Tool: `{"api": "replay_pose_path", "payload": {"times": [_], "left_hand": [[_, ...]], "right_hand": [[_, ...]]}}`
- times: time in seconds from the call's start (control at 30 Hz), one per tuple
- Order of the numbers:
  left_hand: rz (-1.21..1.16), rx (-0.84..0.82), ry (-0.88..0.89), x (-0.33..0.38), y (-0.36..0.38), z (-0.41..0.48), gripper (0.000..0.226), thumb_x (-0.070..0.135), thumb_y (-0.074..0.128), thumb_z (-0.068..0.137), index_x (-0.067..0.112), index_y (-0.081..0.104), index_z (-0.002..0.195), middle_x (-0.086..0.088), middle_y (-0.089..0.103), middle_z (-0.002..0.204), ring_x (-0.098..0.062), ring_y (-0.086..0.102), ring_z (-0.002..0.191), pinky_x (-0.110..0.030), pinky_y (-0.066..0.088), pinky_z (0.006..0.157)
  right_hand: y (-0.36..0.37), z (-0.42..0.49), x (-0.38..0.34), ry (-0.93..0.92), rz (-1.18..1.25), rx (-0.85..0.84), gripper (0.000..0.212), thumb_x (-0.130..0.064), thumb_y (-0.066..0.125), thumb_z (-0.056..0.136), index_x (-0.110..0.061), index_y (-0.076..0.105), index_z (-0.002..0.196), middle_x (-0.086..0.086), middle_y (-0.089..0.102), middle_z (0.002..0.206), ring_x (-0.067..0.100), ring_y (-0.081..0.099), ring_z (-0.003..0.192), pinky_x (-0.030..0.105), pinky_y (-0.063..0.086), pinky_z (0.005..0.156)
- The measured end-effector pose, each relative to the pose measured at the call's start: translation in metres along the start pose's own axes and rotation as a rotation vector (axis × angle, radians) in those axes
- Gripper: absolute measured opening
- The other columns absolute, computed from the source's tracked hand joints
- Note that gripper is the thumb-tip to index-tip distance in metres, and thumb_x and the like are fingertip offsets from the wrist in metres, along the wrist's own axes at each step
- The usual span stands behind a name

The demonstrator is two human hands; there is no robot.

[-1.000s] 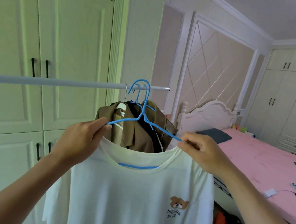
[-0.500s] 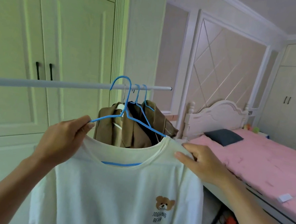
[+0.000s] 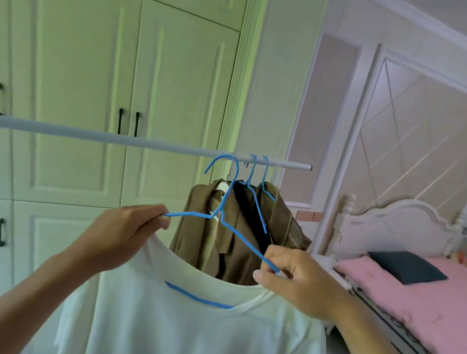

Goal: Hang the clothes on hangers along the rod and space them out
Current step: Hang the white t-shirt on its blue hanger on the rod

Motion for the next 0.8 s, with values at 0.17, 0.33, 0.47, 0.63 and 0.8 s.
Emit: {"api": "replay_pose_path", "payload": {"times": [0.17,0.33,0.47,0.63,0.8], "left_hand": [[-0.012,0.038,-0.002,-0.020,0.010,-0.004,0.040,0.057,0.035,0.099,0.029,0.063,0.092,0.014,0.064,0.083,-0.005,0.058,0.076,-0.035,0.050,0.072],[-0.101,0.144,0.048,-0.045,0.034,0.023,0.035,0.042,0.049,0.101,0.017,0.074,0.098,0.008,0.060,0.086,-0.014,0.060,0.080,-0.038,0.050,0.073],[-0.204,0.198,-0.002,-0.067,0.054,0.061,0.022,0.030,0.060,0.097,0.014,0.075,0.101,0.005,0.067,0.088,-0.014,0.064,0.084,-0.034,0.050,0.077],[-0.210,0.273,-0.033,-0.102,0.087,0.118,0.014,0.027,0.067,0.096,0.019,0.076,0.104,0.010,0.071,0.098,-0.015,0.065,0.093,-0.034,0.053,0.080],[-0.281,0.272,-0.024,-0.139,0.128,0.168,0.021,0.034,0.063,0.096,0.024,0.078,0.107,0.012,0.071,0.108,-0.009,0.063,0.104,-0.025,0.049,0.086]], "right_hand": [[0.015,0.009,0.003,-0.054,0.125,0.014,0.040,-0.030,0.058,0.101,-0.011,0.043,0.070,-0.006,0.035,0.068,0.008,0.036,0.063,0.024,0.031,0.062],[0.019,0.031,0.011,-0.036,0.217,0.073,0.044,-0.024,0.062,0.102,-0.006,0.040,0.068,0.001,0.029,0.065,0.016,0.030,0.060,0.029,0.026,0.058],[0.021,0.056,0.018,0.000,0.249,0.153,0.043,-0.025,0.065,0.099,-0.019,0.043,0.062,-0.001,0.029,0.064,0.012,0.029,0.059,0.027,0.025,0.057],[0.017,0.099,0.024,0.088,0.276,0.249,0.043,-0.047,0.065,0.087,-0.018,0.045,0.062,0.004,0.031,0.066,0.020,0.028,0.063,0.034,0.025,0.062],[0.024,0.143,0.032,0.176,0.334,0.267,0.042,-0.030,0.069,0.095,-0.015,0.050,0.061,0.009,0.035,0.065,0.021,0.033,0.064,0.035,0.027,0.064]]}}
Point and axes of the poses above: each hand's wrist, its own z-axis towards the middle knuckle, its own y-axis out of the palm, x = y × z, the point moved 4 cm from there along z, towards the middle knuckle
